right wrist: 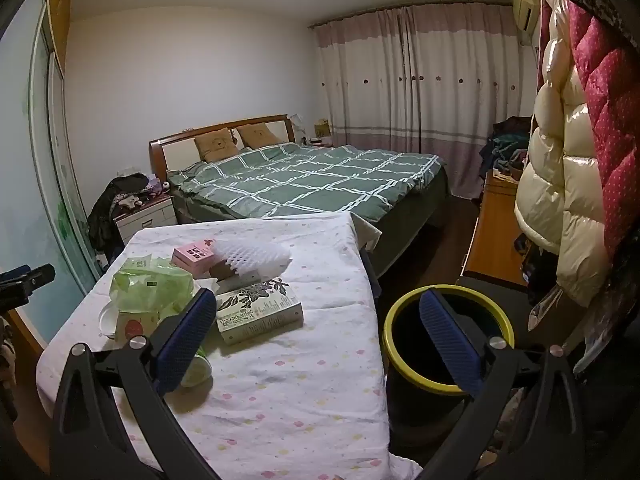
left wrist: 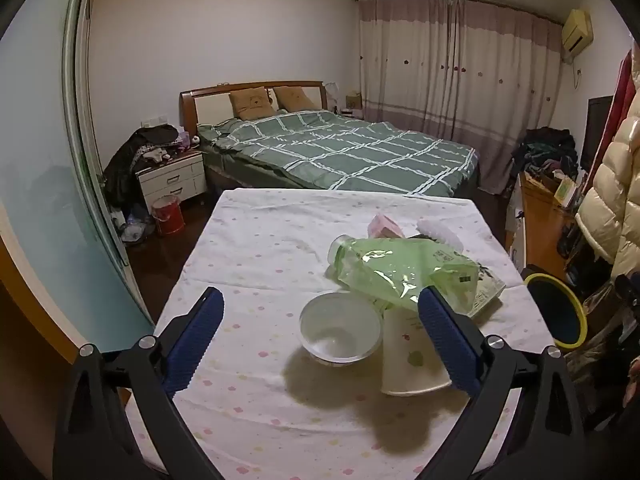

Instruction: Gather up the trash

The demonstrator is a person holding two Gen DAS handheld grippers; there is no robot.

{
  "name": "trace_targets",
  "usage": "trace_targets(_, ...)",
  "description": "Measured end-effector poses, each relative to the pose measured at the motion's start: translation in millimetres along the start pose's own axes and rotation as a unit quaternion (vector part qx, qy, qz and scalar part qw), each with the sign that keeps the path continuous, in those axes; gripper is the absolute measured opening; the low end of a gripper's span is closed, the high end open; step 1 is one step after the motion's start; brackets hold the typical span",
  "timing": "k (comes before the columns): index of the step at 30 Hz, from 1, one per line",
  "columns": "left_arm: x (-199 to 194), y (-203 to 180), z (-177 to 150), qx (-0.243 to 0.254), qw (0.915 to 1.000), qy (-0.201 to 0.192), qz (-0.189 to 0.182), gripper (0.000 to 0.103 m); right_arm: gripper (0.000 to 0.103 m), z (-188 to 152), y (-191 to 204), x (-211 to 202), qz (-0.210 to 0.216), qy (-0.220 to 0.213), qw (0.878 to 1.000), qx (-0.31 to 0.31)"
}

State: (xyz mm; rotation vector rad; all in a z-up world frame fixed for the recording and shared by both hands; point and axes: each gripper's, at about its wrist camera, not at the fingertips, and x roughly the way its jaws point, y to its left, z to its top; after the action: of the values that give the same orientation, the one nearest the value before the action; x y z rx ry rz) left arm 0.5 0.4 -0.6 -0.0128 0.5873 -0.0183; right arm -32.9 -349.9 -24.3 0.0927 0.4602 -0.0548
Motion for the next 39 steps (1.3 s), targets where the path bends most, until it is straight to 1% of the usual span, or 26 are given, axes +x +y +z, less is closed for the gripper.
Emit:
trace_targets(1,0,0,0,-0.001,1.0000,-0.002,0.002,0.098,0.097,0,0,0,0.000,0.001,1.000,0.000)
trace_targets(2,-2,-2,3,0.006,0.9998,-0.012,0.013,0.098,0.097,0,0,0,0.001,-0.002,1.000,0.001)
trace_targets(3,0,-4,4,0.009,0.9997,-0.013,0.021,0.098,0.097,0,0,0,0.001,-0.004,1.000,0.000)
trace_targets(5,-2,-11,3,0.013,0.9992,-0.024,0.028,0.098,0.097,0,0,1,0.000,-0.004,1.000,-0.001)
trace_targets(7,-8,0,2,-0.002,0.9993,-0.034,0.016,0.098,0.097,-1,0,1,-0.002,-0.003,1.000,0.000)
trace_targets(10,-13,-4,1,0.000,0.9989,-0.041,0.024,0.098,0.097,-1,-2,3,-0.001,-0.002,1.000,0.001)
trace_targets(13,-12,-4,0,0.006,0.9987,-0.039,0.031,0.098,0.097,-1,-2,5,-0.003,-0.001,1.000,0.000)
trace_targets(18,-9,-5,0,0.009,0.9990,-0.031,0.031,0.098,0.097,-2,-1,5,-0.005,-0.001,1.000,-0.002)
trace_targets(24,-9,-5,2,0.011,0.9990,-0.032,0.029,0.098,0.097,-3,-3,5,-0.014,-0.001,1.000,0.003)
trace_targets(33,-9,-6,4,0.014,0.9991,-0.030,0.028,0.098,0.097,-4,-3,8,-0.016,0.005,1.000,0.006)
trace_targets(39,-10,-8,4,0.018,0.9990,-0.032,0.025,0.098,0.097,-4,-2,7,-0.019,0.001,1.000,0.007)
